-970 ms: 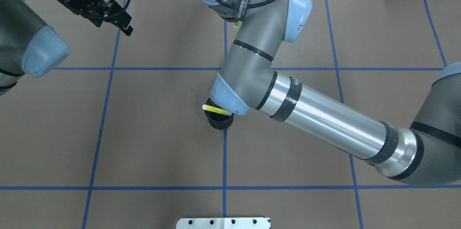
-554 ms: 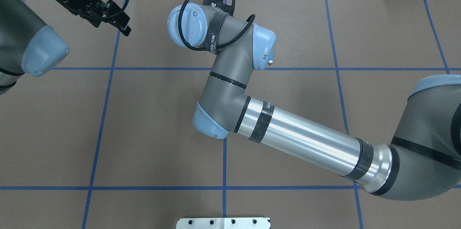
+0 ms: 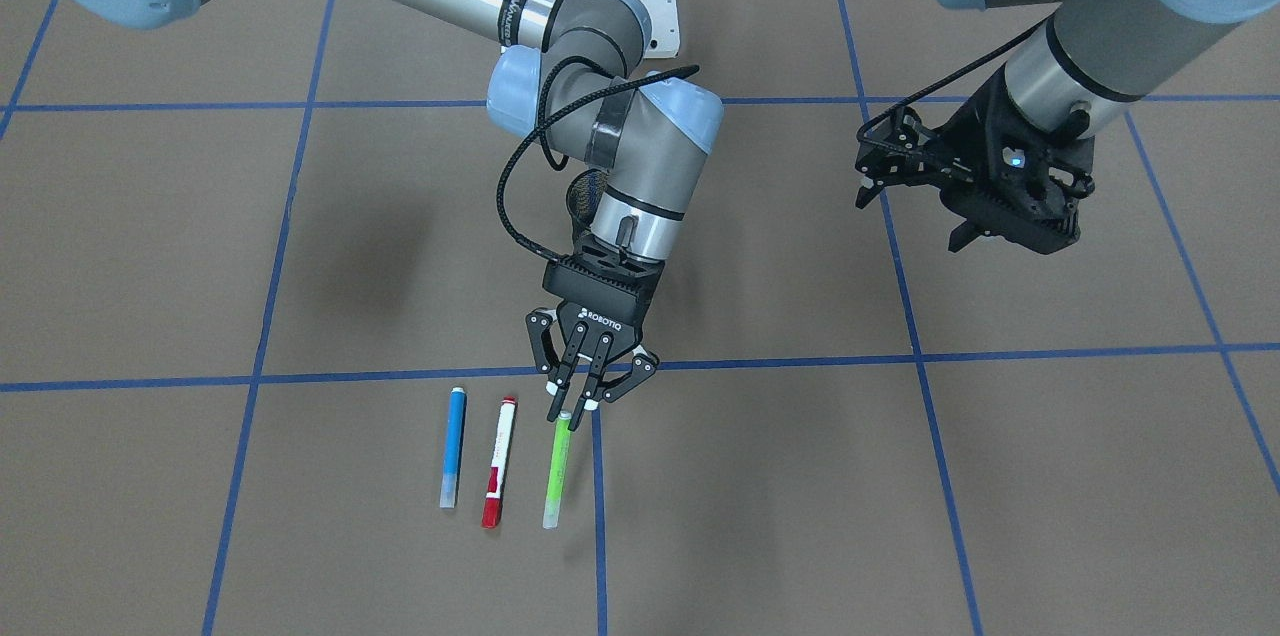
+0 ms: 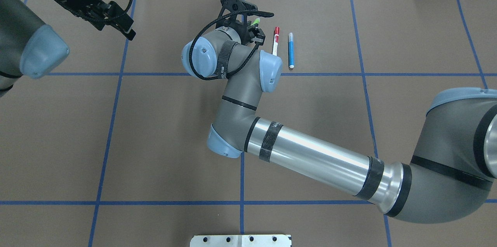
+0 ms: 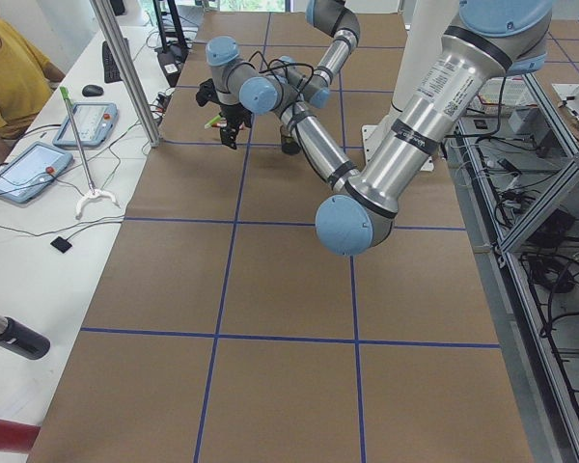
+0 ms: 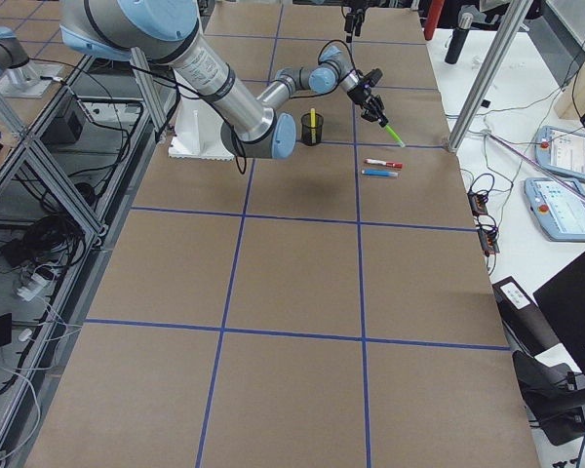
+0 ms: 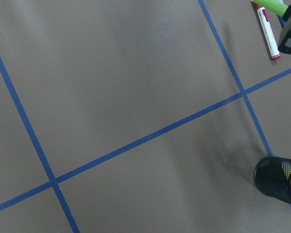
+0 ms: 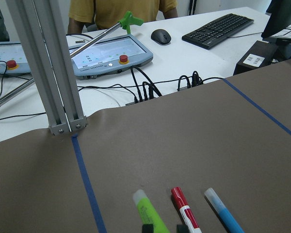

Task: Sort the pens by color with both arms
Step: 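Lower the green highlighter beside the red-capped marker and open the right gripper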

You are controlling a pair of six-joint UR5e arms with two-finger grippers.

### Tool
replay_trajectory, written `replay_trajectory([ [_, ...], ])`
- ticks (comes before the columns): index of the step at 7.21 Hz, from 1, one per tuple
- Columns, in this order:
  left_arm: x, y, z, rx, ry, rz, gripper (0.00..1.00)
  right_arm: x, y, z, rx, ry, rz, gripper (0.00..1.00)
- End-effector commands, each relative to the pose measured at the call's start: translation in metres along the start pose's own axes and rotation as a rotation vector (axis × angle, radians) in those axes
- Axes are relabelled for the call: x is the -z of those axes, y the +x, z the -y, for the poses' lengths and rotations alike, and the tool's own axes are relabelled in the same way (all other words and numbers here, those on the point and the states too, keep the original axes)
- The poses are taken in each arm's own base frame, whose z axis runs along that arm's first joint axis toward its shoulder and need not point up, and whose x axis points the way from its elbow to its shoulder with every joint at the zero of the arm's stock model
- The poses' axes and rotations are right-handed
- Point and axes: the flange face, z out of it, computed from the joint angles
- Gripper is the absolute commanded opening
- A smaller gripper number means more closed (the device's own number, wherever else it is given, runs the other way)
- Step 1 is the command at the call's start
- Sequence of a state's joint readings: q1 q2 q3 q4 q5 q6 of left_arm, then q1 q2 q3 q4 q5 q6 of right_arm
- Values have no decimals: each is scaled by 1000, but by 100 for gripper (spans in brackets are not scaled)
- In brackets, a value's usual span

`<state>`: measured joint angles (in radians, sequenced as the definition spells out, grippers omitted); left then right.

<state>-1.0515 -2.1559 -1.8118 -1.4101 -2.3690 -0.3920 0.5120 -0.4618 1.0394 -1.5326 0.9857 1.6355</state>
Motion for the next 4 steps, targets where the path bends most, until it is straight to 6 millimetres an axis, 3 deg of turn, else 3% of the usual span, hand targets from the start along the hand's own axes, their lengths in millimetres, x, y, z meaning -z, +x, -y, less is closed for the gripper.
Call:
replay_trajectory([
  [1,1,-1,0,-1,3,-1,99,-2,-1,-6,5,8,3,57],
  [2,1,0,0,-2,1,-1,99,-2,-1,-6,5,8,4,70],
  [4,0,1,0,0,0,-2,99,-3,-4,5,-35,-4,51,83],
])
